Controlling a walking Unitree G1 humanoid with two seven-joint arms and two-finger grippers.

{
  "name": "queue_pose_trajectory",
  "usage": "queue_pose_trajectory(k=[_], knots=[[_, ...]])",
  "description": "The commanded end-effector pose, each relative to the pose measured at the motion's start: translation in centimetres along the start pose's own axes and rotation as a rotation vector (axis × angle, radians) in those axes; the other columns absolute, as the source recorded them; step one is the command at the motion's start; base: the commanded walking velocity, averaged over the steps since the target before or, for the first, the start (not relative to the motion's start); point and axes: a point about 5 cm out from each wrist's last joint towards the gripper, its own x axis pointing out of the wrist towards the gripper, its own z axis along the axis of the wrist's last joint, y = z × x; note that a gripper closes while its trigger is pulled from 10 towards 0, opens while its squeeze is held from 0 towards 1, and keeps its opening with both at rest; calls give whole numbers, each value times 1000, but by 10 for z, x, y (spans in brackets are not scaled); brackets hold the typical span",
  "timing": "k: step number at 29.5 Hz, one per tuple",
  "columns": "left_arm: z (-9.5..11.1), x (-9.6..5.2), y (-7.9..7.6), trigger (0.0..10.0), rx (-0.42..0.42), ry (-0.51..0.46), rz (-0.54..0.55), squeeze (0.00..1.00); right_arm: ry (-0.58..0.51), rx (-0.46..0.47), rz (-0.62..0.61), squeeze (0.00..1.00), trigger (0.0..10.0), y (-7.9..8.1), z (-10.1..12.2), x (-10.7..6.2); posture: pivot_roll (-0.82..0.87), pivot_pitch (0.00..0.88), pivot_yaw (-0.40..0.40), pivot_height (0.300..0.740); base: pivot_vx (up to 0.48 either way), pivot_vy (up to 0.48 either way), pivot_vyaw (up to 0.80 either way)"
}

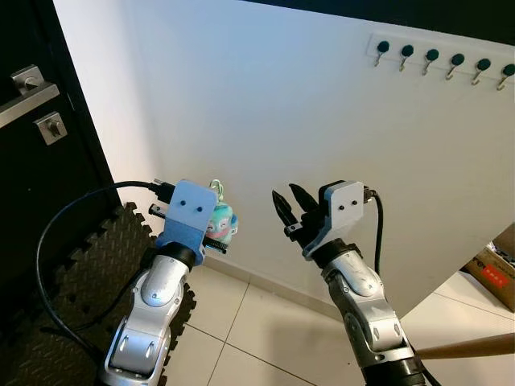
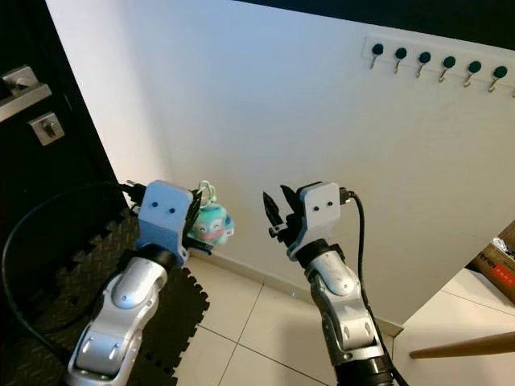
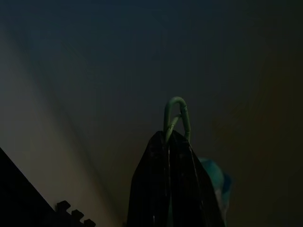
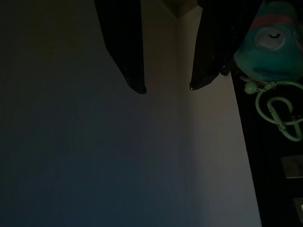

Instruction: Hang keys on a hook

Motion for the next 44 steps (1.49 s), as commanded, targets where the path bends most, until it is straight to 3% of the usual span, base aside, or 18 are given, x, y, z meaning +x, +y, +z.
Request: queue_pose_trajectory(k=[1,26,44], knots=[[1,-1,-2,10000,8,-14,-16,0,15,4,-8,0,10000,-1,-4,-3,140,145,-45,740,0,-289,0],[0,0,-1,10000,15,-8,-3,0,16,3,-10,0,10000,-2,-4,-3,141,144,-43,740,0,-421,0],[-1,1,-1,10000,19,-8,1,0,15,4,-9,0,10000,-2,-5,-3,141,142,-42,740,0,0,0]])
